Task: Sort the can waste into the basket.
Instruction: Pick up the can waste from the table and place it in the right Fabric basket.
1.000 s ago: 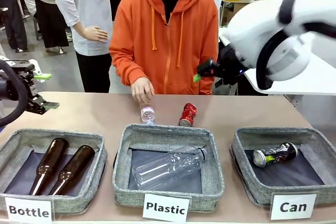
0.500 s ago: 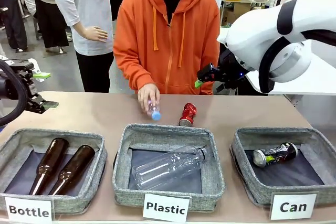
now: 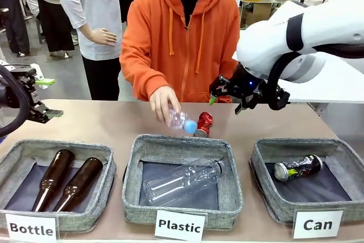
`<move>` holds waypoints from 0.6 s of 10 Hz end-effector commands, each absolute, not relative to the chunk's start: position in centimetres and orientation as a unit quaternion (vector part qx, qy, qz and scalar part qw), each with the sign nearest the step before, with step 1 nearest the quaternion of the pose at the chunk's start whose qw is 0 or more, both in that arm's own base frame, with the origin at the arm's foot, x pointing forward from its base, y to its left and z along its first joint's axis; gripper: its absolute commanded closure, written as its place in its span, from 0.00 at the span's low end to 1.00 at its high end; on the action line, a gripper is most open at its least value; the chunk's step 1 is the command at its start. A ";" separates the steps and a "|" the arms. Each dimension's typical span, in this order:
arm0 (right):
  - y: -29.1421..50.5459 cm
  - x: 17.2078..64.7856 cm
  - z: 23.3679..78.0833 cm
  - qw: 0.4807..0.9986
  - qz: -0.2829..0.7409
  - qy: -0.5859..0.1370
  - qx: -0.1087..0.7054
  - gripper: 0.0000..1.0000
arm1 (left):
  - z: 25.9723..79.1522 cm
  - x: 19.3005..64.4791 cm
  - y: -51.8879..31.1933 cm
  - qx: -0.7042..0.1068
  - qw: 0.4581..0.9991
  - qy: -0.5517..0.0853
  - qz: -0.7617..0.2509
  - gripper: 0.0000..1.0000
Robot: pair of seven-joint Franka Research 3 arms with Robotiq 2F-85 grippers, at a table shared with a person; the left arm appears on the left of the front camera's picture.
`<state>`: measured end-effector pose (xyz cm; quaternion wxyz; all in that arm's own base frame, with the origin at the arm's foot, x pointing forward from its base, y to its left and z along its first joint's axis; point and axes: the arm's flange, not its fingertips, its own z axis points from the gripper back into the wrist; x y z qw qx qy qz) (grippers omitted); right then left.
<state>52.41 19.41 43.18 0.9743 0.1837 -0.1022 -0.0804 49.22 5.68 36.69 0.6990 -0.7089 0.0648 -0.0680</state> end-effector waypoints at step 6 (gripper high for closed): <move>-3.7 37.8 42.2 0.881 -0.048 -0.078 0.464 0.00 | 37.1 49.3 5.7 -0.717 0.690 0.055 -0.076 0.00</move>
